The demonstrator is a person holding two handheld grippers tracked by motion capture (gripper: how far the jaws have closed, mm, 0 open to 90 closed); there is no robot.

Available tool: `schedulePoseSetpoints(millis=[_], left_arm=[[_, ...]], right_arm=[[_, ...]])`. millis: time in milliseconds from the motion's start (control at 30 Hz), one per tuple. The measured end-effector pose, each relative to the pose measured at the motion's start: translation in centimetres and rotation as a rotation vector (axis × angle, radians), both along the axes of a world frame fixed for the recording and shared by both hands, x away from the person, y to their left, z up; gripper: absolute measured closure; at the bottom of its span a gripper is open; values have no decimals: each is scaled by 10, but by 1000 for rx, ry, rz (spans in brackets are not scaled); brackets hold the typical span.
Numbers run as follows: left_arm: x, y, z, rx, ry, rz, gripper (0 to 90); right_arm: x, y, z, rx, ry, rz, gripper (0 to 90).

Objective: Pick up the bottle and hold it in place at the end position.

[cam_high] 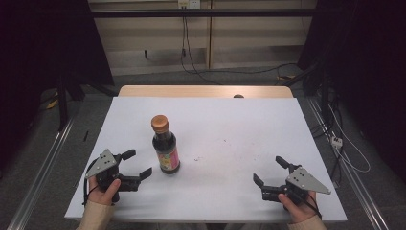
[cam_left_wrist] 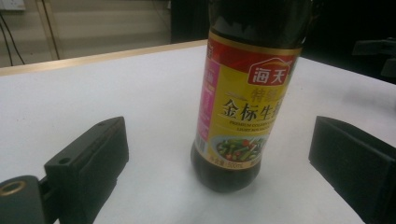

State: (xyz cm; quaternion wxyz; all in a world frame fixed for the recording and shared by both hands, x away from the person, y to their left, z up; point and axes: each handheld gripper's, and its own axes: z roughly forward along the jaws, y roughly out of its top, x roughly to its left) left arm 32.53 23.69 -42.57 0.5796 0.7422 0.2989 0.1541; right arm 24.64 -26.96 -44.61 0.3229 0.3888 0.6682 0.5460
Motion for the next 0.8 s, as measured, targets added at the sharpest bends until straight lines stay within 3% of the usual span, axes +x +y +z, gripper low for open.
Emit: schedulePoseSetpoints(millis=[400, 800], left_arm=[[0, -6, 4, -15, -18, -4, 49], [4, -24, 15, -26, -14, -21, 50]], right_arm=[[2, 0, 0, 2, -1, 4, 16], [3, 1, 1, 7, -9, 6, 17]])
